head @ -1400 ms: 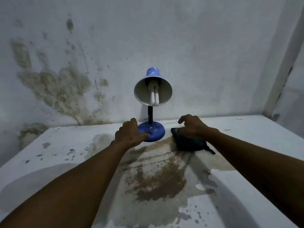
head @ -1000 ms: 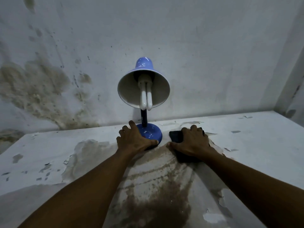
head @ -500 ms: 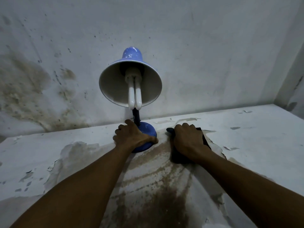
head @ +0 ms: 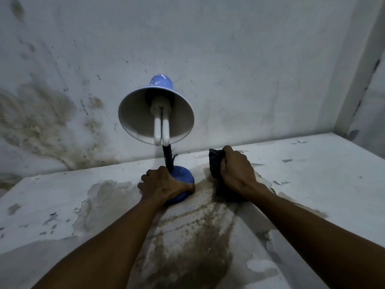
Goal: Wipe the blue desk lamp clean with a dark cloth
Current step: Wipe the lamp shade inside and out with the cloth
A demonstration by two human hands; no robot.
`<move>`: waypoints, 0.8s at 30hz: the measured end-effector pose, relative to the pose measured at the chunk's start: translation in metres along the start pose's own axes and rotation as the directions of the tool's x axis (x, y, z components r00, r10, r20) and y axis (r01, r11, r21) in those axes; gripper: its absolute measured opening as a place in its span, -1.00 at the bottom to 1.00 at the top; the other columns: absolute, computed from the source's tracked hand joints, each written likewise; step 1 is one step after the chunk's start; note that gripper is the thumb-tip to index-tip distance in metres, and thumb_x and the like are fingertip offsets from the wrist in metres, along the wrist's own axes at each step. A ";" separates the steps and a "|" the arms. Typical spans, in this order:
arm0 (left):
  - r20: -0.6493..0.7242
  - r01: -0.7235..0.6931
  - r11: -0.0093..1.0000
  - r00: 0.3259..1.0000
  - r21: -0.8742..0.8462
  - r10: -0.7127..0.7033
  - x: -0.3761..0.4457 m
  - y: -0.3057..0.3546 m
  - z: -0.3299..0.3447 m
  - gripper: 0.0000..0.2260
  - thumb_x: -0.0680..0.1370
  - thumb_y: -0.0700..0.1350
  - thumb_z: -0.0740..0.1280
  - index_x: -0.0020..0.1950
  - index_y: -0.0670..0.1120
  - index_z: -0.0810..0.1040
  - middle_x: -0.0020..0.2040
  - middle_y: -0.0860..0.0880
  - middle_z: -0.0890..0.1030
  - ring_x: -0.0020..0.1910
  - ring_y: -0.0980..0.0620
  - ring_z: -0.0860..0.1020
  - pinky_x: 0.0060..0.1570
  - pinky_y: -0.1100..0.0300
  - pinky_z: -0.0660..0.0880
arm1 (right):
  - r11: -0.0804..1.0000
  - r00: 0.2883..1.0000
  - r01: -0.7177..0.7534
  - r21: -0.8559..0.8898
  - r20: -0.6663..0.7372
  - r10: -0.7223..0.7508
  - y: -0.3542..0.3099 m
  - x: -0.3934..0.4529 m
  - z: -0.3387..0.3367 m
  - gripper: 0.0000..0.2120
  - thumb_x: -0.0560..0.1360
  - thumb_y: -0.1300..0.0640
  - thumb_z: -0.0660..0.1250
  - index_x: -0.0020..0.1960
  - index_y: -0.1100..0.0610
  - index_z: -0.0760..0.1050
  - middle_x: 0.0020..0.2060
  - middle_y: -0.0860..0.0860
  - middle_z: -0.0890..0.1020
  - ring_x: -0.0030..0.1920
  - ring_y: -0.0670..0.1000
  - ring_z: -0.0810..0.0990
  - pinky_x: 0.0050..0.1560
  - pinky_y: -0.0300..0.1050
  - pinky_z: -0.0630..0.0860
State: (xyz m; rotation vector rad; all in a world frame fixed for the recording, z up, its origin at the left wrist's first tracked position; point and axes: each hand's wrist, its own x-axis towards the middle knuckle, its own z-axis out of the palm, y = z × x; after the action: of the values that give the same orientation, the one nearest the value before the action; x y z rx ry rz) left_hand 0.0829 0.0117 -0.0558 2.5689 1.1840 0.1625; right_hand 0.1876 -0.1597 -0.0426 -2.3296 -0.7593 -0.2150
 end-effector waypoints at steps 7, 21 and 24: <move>-0.009 -0.039 0.999 0.999 0.018 0.040 -0.039 -0.016 -0.007 0.09 -0.07 0.54 0.35 0.34 -0.03 0.47 0.19 -0.11 0.55 0.19 -0.18 0.51 0.17 -0.10 0.49 | 0.973 0.997 -0.039 0.227 -0.062 0.054 -0.018 -0.025 -0.018 -0.87 0.58 0.19 0.07 -0.08 0.17 0.37 -0.23 0.06 0.51 -0.22 0.12 0.46 -0.23 -0.05 0.27; -0.067 -0.114 0.993 0.991 -0.030 0.112 -0.118 -0.042 -0.004 0.02 -0.05 0.58 0.34 0.27 0.02 0.54 0.09 -0.05 0.61 0.07 -0.08 0.56 0.05 0.06 0.53 | 0.847 0.961 -0.276 0.454 0.105 0.257 -0.050 -0.066 -0.047 -0.80 0.57 0.15 0.10 -0.08 0.20 0.46 -0.17 0.09 0.56 -0.09 0.15 0.52 -0.22 -0.08 0.32; -0.069 -0.141 0.989 0.988 -0.040 0.138 -0.130 -0.049 -0.004 0.01 -0.02 0.58 0.35 0.28 0.02 0.54 0.10 -0.04 0.61 0.06 -0.06 0.56 0.06 0.07 0.52 | 0.800 0.950 -0.313 0.512 0.172 0.262 -0.055 -0.076 -0.052 -0.79 0.50 0.04 0.24 -0.10 0.18 0.50 -0.22 0.05 0.59 -0.14 0.11 0.57 -0.27 -0.09 0.40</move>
State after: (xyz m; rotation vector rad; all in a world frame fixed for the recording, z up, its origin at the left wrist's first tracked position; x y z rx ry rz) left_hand -0.0377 -0.0557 -0.0645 2.6255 1.0101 0.3038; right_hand 0.0964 -0.1951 0.0017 -1.8853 -0.4205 0.2230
